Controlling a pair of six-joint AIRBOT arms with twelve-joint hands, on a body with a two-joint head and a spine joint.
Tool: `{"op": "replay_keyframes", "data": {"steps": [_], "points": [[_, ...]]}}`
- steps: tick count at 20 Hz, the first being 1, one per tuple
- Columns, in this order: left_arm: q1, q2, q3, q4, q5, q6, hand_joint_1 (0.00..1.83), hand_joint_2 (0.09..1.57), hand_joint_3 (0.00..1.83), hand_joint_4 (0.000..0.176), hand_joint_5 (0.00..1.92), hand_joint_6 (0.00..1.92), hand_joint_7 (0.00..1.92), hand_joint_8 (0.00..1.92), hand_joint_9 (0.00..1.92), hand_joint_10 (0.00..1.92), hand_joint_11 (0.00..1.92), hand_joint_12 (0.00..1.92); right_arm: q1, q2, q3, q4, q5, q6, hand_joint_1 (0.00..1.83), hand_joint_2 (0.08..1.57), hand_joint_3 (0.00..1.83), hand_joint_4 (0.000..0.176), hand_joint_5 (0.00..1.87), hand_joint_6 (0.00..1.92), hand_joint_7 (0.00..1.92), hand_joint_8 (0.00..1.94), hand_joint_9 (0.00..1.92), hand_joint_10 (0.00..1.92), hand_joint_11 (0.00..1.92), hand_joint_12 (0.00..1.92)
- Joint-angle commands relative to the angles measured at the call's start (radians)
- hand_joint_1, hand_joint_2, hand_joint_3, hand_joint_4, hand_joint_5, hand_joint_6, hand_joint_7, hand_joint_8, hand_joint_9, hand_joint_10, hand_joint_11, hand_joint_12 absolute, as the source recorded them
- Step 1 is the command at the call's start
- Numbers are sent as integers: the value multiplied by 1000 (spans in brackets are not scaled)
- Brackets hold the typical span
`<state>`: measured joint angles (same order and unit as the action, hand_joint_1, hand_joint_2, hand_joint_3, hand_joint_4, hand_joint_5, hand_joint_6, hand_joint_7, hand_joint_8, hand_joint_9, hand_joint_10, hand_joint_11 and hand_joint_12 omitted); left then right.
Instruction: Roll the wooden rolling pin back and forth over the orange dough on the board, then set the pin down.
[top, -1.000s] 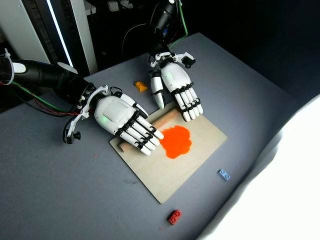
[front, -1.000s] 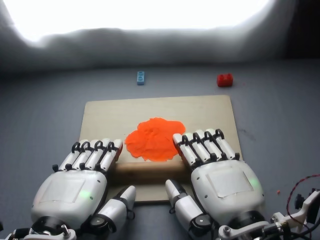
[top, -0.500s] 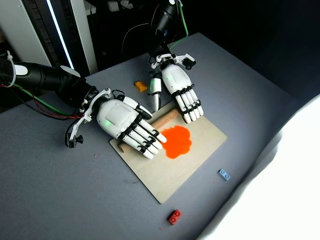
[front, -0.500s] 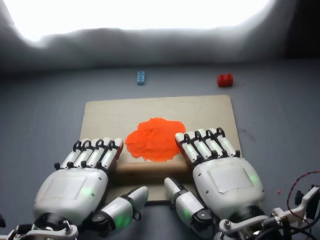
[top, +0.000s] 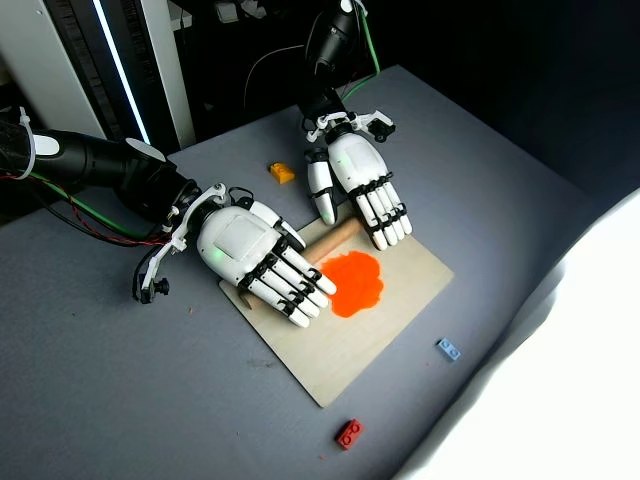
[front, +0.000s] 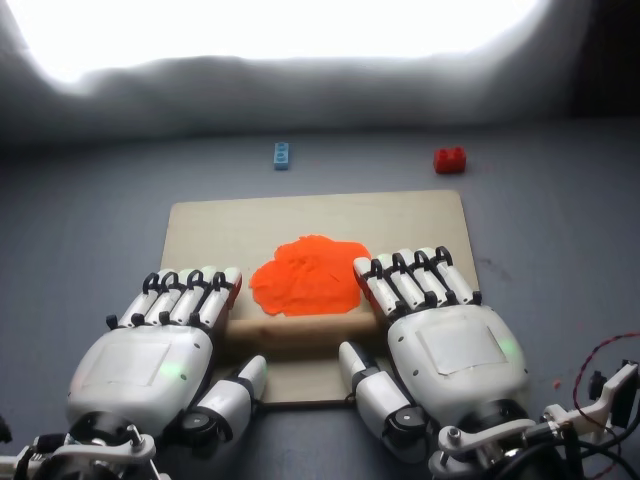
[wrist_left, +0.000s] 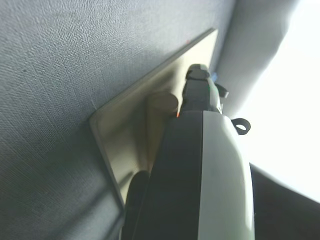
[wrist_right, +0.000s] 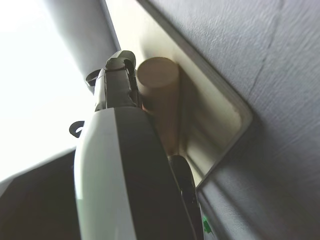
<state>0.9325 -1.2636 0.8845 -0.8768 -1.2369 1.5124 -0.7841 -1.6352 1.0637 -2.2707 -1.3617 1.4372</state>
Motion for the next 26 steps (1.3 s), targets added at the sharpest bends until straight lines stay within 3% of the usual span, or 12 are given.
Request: {"op": "replay_keyframes", "data": {"steps": [1, 26], "points": [[-9, 2, 7, 52, -88, -2, 0, 1555, 66, 0, 0, 0, 0, 0, 0, 0, 0, 0, 11, 3, 4, -83, -79, 2, 0, 1571, 80, 0, 179, 6, 175, 7, 144, 7, 0, 329], [-67, -17, 80, 46, 5, 17, 0, 1569, 44, 0, 0, 0, 2, 1, 0, 0, 0, 0, 32, 11, 61, -42, -50, 9, 0, 1571, 49, 0, 183, 1, 181, 0, 151, 1, 0, 354]]}}
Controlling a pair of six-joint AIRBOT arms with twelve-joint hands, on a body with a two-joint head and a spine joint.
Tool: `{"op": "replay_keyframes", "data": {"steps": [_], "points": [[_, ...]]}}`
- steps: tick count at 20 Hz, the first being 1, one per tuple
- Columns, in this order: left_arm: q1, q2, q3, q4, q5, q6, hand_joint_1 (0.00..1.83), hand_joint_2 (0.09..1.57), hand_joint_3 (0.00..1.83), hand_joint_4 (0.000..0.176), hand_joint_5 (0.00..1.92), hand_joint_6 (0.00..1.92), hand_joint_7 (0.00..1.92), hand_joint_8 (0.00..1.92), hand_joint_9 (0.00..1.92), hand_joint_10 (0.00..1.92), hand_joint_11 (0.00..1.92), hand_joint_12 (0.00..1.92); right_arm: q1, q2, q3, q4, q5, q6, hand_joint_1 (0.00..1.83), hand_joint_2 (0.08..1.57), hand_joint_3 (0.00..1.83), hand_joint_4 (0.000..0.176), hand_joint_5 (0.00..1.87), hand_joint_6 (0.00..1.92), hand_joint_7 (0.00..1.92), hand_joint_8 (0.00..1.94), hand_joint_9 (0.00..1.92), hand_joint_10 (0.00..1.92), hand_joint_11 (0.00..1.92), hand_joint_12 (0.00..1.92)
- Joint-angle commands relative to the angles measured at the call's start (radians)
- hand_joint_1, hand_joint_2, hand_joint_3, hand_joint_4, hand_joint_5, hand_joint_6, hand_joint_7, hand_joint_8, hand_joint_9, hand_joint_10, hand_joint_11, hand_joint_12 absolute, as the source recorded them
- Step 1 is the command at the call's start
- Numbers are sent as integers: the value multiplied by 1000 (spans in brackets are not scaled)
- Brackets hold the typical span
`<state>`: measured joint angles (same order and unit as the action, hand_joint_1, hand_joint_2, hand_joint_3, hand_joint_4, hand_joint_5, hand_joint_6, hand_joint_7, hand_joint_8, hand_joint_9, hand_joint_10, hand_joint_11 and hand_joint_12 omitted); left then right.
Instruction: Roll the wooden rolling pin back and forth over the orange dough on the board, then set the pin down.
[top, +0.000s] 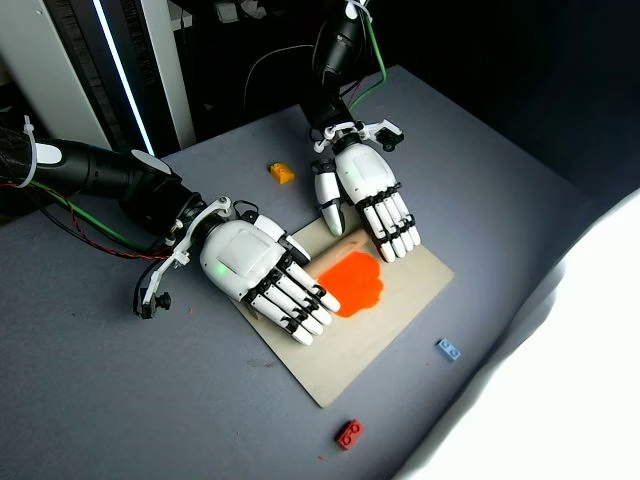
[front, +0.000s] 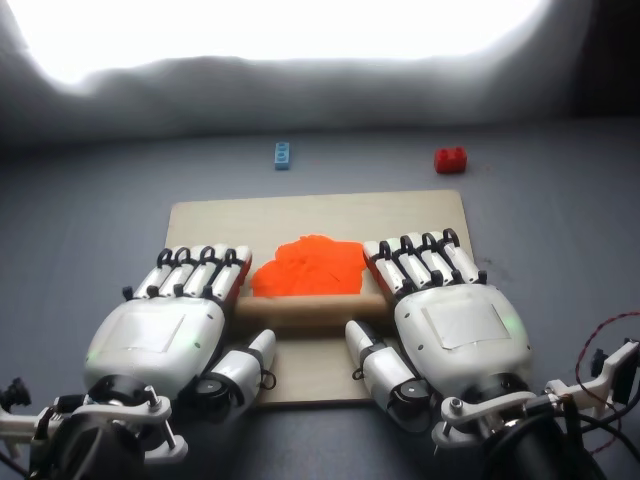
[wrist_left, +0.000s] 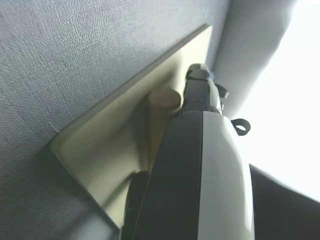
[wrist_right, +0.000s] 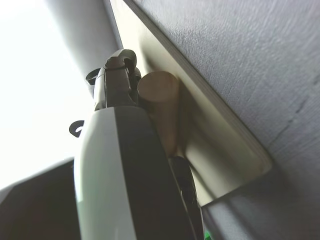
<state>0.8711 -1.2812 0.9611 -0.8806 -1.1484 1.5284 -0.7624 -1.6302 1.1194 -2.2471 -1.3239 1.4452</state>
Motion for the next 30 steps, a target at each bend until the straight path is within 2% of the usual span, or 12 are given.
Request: {"op": "replay_keyframes", "data": {"steps": [1, 11, 14, 18, 20, 24, 30], "points": [[-11, 0, 7, 45, -77, -2, 0, 1570, 43, 0, 0, 0, 2, 1, 0, 0, 0, 0, 14, 6, 10, -53, -85, 2, 0, 1571, 52, 0, 174, 0, 167, 1, 141, 1, 0, 316], [-36, -5, 34, 19, -54, -8, 0, 1569, 37, 0, 5, 2, 10, 3, 0, 0, 0, 0, 38, 4, 52, -20, -65, 19, 0, 1571, 52, 0, 180, 3, 188, 2, 159, 3, 0, 373], [-38, -6, 39, 14, -48, -8, 0, 1569, 34, 0, 0, 0, 0, 0, 0, 0, 0, 0, 44, 4, 54, -14, -62, 26, 0, 1571, 51, 0, 153, 1, 149, 1, 132, 0, 0, 305], [-46, -14, 55, 9, -36, -11, 0, 1571, 36, 0, 0, 0, 0, 0, 0, 0, 0, 0, 46, 4, 60, -10, -56, 26, 0, 1571, 62, 0, 178, 6, 177, 5, 149, 4, 0, 367], [-53, -17, 63, 9, -26, -11, 0, 1570, 34, 0, 1, 0, 0, 0, 0, 0, 0, 0, 49, 4, 66, 2, -51, 26, 0, 1571, 47, 0, 131, 1, 140, 1, 127, 1, 0, 283], [-66, -24, 81, -6, -6, -11, 0, 1569, 32, 0, 0, 0, 0, 0, 0, 0, 0, 0, 56, 4, 85, 32, -31, 28, 0, 1571, 46, 0, 165, 7, 175, 4, 155, 6, 0, 384], [-85, -34, 109, -13, 21, -12, 0, 1571, 31, 0, 9, 4, 10, 4, 0, 0, 0, 0, 66, 4, 103, 35, -22, 42, 0, 1571, 47, 0, 160, 2, 163, 0, 142, 0, 0, 365]]}}
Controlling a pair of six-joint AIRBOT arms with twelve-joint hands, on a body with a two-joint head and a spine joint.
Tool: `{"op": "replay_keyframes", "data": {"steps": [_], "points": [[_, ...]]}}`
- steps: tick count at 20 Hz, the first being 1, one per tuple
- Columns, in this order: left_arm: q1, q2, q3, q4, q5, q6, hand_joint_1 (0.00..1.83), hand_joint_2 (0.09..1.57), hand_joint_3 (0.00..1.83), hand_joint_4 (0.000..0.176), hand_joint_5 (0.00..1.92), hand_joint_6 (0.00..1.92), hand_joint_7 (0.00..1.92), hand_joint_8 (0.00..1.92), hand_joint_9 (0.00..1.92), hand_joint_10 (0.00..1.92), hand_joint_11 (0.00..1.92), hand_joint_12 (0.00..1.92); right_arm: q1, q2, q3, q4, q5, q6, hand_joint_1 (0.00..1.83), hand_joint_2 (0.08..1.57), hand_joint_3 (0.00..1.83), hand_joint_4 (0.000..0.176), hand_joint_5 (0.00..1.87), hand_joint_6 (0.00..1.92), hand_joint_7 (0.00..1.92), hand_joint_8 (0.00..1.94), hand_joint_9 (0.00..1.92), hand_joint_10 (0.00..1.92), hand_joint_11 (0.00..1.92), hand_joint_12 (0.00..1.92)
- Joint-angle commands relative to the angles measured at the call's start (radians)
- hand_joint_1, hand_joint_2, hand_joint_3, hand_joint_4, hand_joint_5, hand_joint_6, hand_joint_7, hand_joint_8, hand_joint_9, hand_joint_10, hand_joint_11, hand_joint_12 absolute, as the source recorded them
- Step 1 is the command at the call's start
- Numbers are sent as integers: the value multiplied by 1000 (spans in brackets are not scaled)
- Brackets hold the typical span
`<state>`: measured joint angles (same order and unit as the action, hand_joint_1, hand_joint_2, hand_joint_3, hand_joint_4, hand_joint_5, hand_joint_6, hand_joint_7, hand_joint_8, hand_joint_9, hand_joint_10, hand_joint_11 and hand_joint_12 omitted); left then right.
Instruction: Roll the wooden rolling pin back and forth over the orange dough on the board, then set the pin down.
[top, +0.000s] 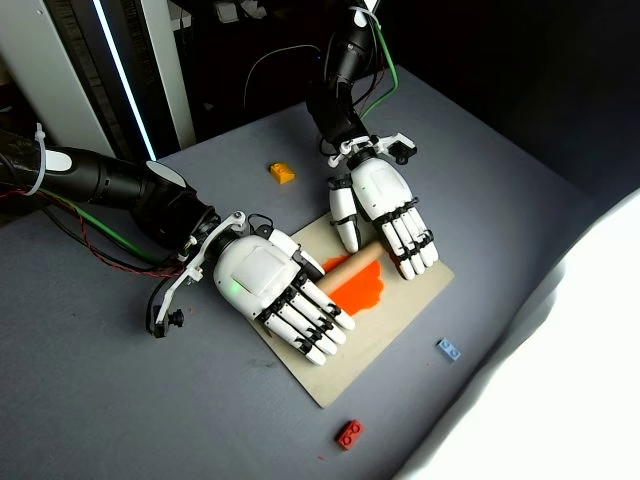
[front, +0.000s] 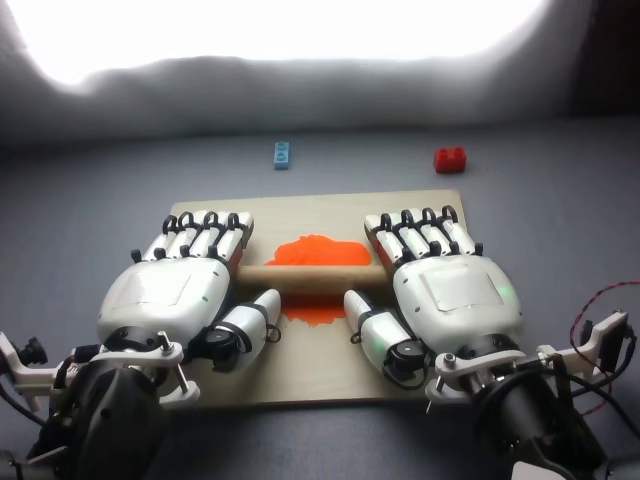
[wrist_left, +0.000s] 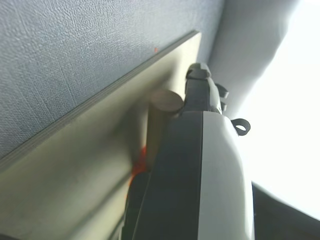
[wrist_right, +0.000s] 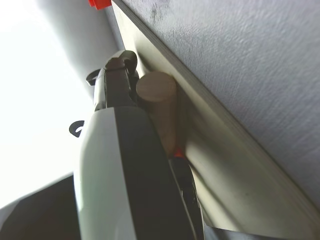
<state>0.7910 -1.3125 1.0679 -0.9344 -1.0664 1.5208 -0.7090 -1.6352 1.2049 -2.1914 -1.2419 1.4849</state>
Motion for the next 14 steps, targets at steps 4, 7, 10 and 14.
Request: {"op": "replay_keyframes", "data": {"steps": [4, 7, 10, 14], "points": [[-8, -6, 12, 29, -55, -4, 0, 1571, 29, 0, 0, 0, 1, 0, 0, 0, 0, 0, 24, 10, 26, -21, -103, 6, 0, 1571, 51, 0, 158, 2, 166, 3, 140, 2, 0, 349], [-13, -6, 20, 22, -45, -4, 0, 1571, 30, 0, 0, 0, 0, 0, 0, 0, 0, 0, 28, 10, 34, -21, -100, 5, 0, 1571, 45, 0, 159, 3, 164, 1, 140, 3, 0, 346], [-21, -7, 31, 14, -32, 0, 0, 1571, 29, 0, 3, 1, 4, 1, 0, 0, 0, 0, 34, 10, 52, -21, -89, 12, 0, 1571, 41, 0, 158, 2, 158, 1, 135, 1, 0, 322], [-32, -8, 42, 6, -15, 6, 0, 1571, 28, 0, 0, 0, 0, 0, 0, 0, 0, 0, 37, 10, 66, -2, -72, 15, 0, 1571, 42, 0, 151, 0, 161, 2, 135, 2, 0, 313]]}}
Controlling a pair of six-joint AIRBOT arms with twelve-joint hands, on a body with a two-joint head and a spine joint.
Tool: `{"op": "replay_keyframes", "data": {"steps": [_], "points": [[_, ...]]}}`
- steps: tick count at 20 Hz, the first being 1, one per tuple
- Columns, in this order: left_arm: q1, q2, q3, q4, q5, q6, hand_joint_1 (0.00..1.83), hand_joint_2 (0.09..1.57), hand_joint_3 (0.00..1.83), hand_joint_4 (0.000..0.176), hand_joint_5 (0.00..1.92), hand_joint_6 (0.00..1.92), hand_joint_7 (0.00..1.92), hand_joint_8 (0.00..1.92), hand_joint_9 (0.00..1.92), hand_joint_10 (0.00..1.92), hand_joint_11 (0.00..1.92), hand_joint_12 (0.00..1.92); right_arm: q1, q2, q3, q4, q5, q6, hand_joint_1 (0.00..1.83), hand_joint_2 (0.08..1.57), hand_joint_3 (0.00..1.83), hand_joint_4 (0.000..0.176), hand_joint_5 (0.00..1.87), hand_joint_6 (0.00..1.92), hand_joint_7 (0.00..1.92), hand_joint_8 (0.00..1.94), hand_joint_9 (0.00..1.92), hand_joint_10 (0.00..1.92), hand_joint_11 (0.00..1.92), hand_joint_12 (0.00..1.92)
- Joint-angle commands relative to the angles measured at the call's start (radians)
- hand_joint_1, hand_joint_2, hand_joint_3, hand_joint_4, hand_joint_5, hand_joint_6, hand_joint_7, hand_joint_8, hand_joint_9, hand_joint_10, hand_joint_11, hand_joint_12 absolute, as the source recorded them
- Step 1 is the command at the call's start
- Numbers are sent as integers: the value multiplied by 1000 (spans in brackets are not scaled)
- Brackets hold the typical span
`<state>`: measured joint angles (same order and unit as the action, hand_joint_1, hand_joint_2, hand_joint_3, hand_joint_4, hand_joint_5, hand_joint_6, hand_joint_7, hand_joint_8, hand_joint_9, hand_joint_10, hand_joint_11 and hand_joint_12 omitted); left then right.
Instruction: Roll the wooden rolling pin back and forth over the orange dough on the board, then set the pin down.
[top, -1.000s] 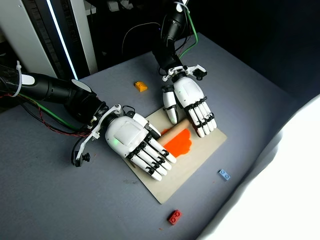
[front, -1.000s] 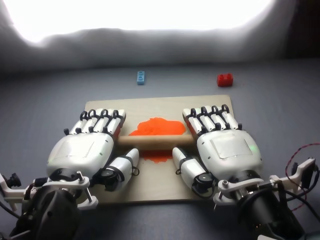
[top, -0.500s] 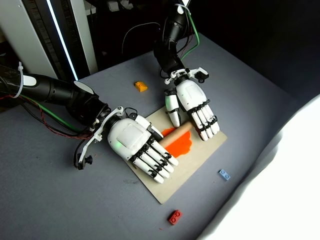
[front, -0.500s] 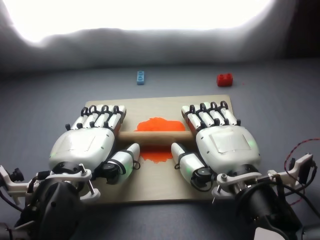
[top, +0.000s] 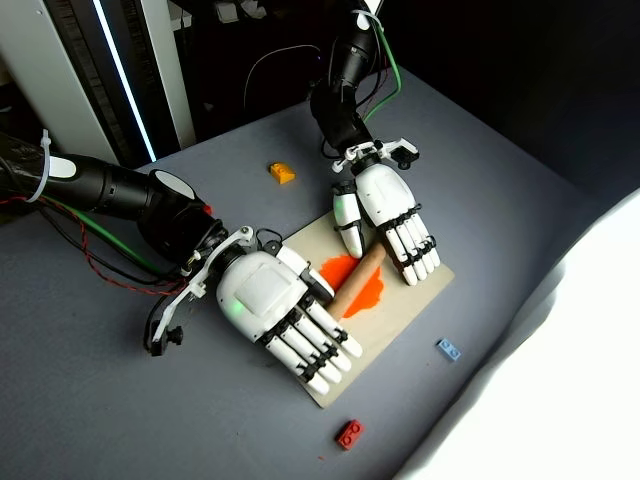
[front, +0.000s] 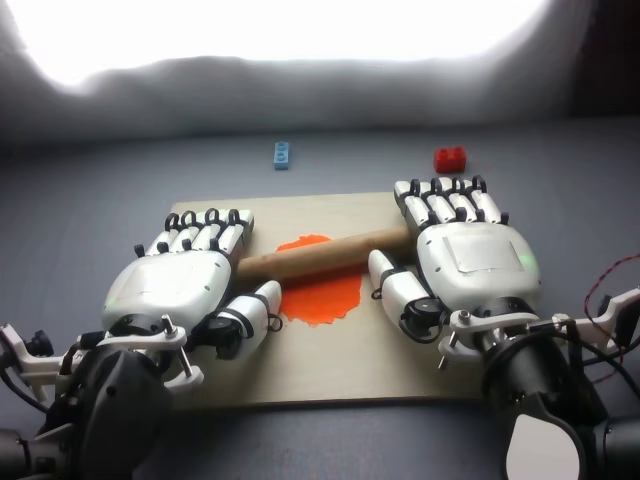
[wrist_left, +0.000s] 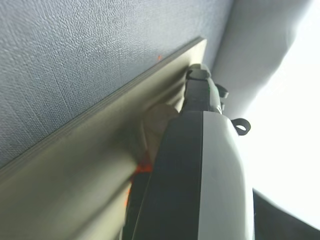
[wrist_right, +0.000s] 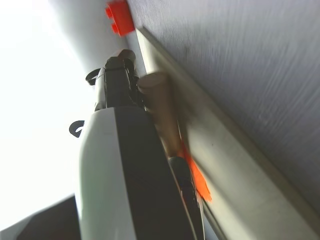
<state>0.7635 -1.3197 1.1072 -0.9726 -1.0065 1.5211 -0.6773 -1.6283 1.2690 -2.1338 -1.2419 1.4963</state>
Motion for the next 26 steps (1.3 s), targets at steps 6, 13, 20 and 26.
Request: {"op": "replay_keyframes", "data": {"steps": [6, 13, 20, 26], "points": [[-20, -5, 17, 39, -60, 5, 0, 1571, 31, 0, 0, 0, 2, 1, 0, 0, 0, 0, 3, 5, 7, -52, -59, 6, 0, 1571, 39, 0, 163, 9, 169, 4, 143, 7, 0, 323], [-38, -9, 40, 40, -37, 11, 0, 1571, 32, 0, 0, 0, 0, 0, 0, 0, 0, 0, 2, 4, 6, -53, -51, 5, 0, 1571, 38, 0, 147, 5, 158, 3, 131, 3, 0, 296], [-52, -11, 66, 40, -13, 12, 0, 1569, 33, 0, 0, 0, 0, 0, 0, 0, 0, 0, 8, 2, 6, -55, -35, 6, 0, 1571, 31, 0, 140, 2, 151, 1, 126, 0, 0, 277], [-71, -15, 88, 40, 13, 25, 0, 1571, 30, 0, 0, 0, 0, 0, 0, 0, 0, 0, 14, 2, 7, -76, -33, 10, 0, 1571, 28, 0, 132, 3, 145, 2, 122, 3, 0, 300]]}}
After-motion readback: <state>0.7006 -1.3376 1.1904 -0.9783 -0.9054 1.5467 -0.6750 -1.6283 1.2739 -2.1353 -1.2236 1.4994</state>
